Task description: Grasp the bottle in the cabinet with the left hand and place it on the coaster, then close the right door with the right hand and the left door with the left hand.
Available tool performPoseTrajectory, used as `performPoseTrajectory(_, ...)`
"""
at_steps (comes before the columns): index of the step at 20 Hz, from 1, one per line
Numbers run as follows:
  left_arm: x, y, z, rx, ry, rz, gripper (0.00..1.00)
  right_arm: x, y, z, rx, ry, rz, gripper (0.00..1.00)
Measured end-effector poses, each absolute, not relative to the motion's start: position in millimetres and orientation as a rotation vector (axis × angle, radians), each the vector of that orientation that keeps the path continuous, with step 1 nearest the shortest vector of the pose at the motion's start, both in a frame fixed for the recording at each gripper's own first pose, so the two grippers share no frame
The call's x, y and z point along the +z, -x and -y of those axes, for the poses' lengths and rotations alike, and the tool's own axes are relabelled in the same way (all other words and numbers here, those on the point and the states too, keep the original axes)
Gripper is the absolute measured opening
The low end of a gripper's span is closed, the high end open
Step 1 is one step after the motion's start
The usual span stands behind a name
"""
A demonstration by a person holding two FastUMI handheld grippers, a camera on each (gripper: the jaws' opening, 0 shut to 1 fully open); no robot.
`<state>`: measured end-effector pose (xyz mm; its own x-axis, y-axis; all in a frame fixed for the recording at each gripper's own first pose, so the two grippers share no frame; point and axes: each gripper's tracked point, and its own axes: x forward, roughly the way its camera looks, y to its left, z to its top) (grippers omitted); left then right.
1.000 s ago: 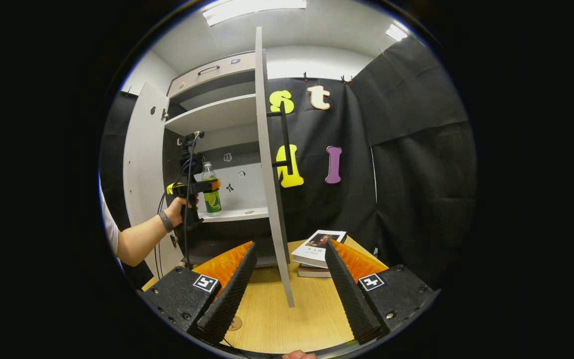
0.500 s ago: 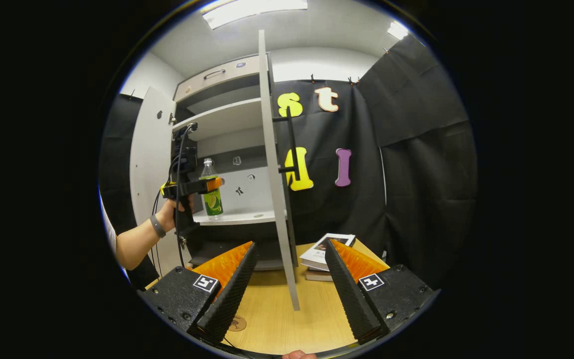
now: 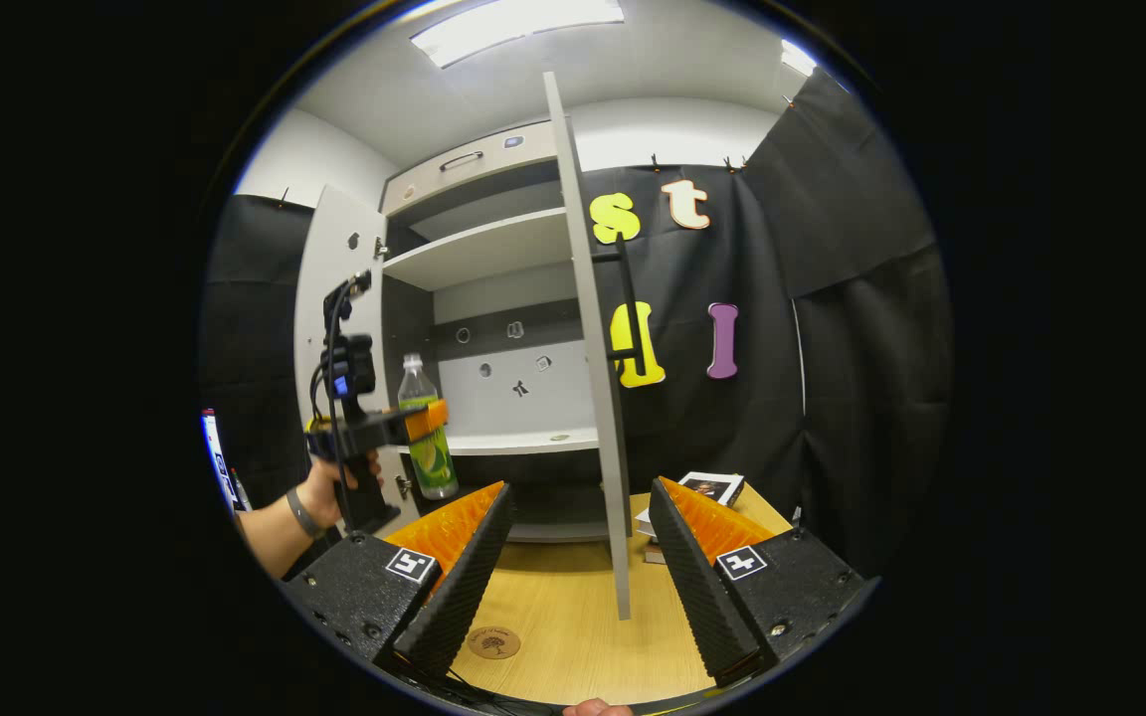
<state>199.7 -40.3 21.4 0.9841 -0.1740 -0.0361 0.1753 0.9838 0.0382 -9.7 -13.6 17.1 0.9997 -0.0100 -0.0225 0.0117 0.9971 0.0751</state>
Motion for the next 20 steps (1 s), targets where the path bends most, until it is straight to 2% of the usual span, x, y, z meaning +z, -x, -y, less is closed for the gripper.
performPoseTrajectory(4, -25.4, -157.3, 38.4, -0.129, -0.057, -0.040, 0.72, 40.8, 21.3, 1.4, 0.036, -0.060, -0.002, 0.84)
performPoseTrajectory(9, -99.8, -119.2, 51.7, -0.100, -0.048, -0.076, 0.72, 73.9, 25.8, -3.6, 0.034, -0.012, 0.046, 0.84)
performPoseTrajectory(13, -157.2, -102.9, 63.6, -0.087, -0.111, -0.094, 0.72, 95.4, 30.4, -9.3, 0.027, -0.023, 0.089, 0.84)
performPoseTrajectory(20, -216.8, -93.3, 69.4, -0.071, -0.115, -0.070, 0.72, 96.0, 37.8, 1.2, -0.029, -0.014, 0.047, 0.84)
